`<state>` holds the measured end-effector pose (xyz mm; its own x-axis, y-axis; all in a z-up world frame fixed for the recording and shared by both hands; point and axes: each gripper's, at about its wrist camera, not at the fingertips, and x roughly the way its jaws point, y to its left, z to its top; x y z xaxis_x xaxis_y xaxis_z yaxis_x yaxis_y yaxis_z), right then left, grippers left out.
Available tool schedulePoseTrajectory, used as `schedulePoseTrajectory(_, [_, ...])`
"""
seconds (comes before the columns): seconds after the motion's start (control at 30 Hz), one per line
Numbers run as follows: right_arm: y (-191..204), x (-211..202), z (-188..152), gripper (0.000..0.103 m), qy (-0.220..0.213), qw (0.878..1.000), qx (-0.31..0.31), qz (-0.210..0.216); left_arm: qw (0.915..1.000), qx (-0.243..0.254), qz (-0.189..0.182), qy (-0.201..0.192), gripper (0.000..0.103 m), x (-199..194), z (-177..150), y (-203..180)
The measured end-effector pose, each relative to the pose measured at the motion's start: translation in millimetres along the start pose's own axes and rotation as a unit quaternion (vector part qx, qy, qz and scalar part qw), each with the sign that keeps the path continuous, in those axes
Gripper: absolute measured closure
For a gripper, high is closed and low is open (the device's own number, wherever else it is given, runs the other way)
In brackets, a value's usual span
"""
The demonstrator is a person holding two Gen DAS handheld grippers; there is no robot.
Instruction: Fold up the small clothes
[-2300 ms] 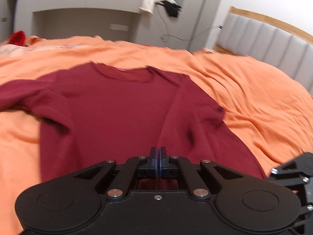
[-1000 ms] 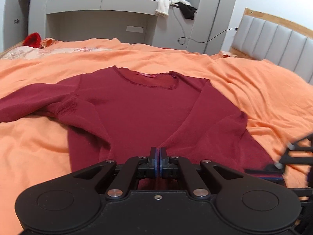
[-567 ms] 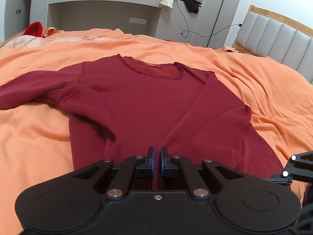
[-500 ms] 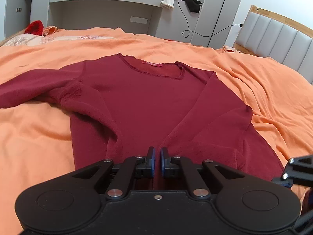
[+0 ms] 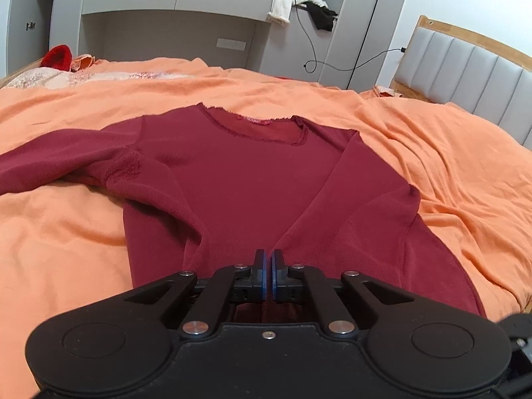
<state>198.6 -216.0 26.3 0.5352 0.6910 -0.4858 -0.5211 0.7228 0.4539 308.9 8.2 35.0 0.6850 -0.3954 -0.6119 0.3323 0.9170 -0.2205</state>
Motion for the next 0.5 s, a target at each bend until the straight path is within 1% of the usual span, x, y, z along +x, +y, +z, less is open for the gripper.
schedulePoseTrajectory(0.07, [5.1, -7.6, -3.6, 0.102, -0.002, 1.000, 0.006, 0.016, 1.0000, 0.003, 0.001, -0.003, 0.101, -2.2, 0.3, -1.3])
schedulePoseTrajectory(0.1, [4.8, -9.6, -4.0, 0.102, -0.002, 1.000, 0.011, 0.019, 1.0000, 0.007, 0.005, -0.004, 0.103, -3.2, 0.2, -2.4])
schedulePoseTrajectory(0.13, [3.4, -10.9, -5.3, 0.102, 0.002, 1.000, 0.016, 0.020, 0.9996, 0.017, 0.020, -0.008, 0.103, -4.6, 0.1, -4.4])
schedulePoseTrajectory(0.17, [3.3, -11.2, -8.0, 0.102, 0.005, 1.000, 0.016, 0.015, 0.9984, 0.034, 0.043, -0.012, 0.103, -5.1, -0.1, -6.9])
schedulePoseTrajectory(0.2, [-0.1, -5.9, -9.2, 0.102, 0.011, 1.000, 0.017, 0.008, 0.9972, 0.045, 0.059, -0.011, 0.103, -4.7, -0.4, -7.9])
schedulePoseTrajectory(0.23, [-4.0, -2.5, -11.8, 0.102, 0.019, 1.000, 0.021, 0.002, 0.9971, 0.044, 0.062, -0.006, 0.103, -3.2, -0.5, -6.2])
schedulePoseTrajectory(0.3, [-10.3, 4.1, -18.6, 0.100, 0.034, 0.999, 0.025, -0.004, 0.9981, 0.033, 0.052, 0.004, 0.103, -0.5, -0.9, -2.4])
schedulePoseTrajectory(0.37, [-7.6, 0.2, -23.1, 0.098, 0.032, 0.999, 0.016, -0.005, 0.9980, 0.036, 0.051, 0.001, 0.102, -1.9, -1.6, -3.2])
schedulePoseTrajectory(0.43, [-4.9, -5.1, -21.4, 0.084, 0.030, 1.000, 0.005, 0.002, 0.9985, 0.033, 0.044, -0.004, 0.093, -4.5, -1.4, -3.0])
schedulePoseTrajectory(0.47, [-4.7, -11.6, -20.7, 0.068, 0.020, 1.000, -0.001, 0.006, 0.9987, 0.028, 0.042, -0.007, 0.087, -5.7, -1.0, -2.4])
schedulePoseTrajectory(0.5, [-5.3, -18.6, -18.9, 0.053, 0.009, 1.000, -0.007, 0.005, 0.9988, 0.024, 0.040, -0.011, 0.085, -6.5, -0.9, -1.8])
